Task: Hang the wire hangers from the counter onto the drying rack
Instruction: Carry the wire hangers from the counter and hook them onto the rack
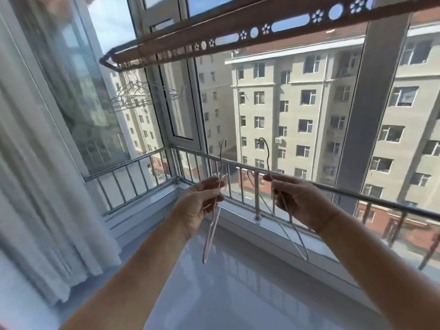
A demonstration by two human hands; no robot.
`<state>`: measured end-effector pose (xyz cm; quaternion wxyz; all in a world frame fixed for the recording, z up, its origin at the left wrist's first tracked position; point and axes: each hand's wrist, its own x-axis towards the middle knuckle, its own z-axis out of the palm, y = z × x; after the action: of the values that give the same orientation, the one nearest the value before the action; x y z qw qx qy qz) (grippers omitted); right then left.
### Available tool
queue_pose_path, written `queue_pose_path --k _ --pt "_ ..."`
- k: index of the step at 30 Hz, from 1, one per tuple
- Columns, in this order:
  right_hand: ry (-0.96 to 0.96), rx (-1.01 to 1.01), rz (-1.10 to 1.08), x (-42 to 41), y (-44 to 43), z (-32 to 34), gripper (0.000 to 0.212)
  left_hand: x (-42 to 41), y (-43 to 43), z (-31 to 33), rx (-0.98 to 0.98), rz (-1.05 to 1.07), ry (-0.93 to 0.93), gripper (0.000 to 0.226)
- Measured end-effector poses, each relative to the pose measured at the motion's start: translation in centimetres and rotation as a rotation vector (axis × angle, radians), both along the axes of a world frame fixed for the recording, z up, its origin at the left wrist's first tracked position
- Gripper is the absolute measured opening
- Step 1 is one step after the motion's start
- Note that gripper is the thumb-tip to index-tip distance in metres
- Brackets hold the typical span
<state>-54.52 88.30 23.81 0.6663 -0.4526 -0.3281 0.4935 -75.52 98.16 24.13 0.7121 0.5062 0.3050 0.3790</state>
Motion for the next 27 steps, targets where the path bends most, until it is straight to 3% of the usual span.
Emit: queue_pose_path --k 11,16,27 --pt "-0.030 0.059 0.140 -1.2 21.4 4.1 0.020 -2.5 17.7 4.0 0.024 0.131 -0.057 0.040" --pt "-0.042 0.102 0.203 -2.7 29.6 5.8 0.022 -4.1 24.9 5.9 0.072 0.167 -0.065 0.032" --pt "-0.093 0.216 0.062 -6.3 45.2 10.7 0.021 -6.3 42.7 10.5 0.164 0.069 -0.113 0.032"
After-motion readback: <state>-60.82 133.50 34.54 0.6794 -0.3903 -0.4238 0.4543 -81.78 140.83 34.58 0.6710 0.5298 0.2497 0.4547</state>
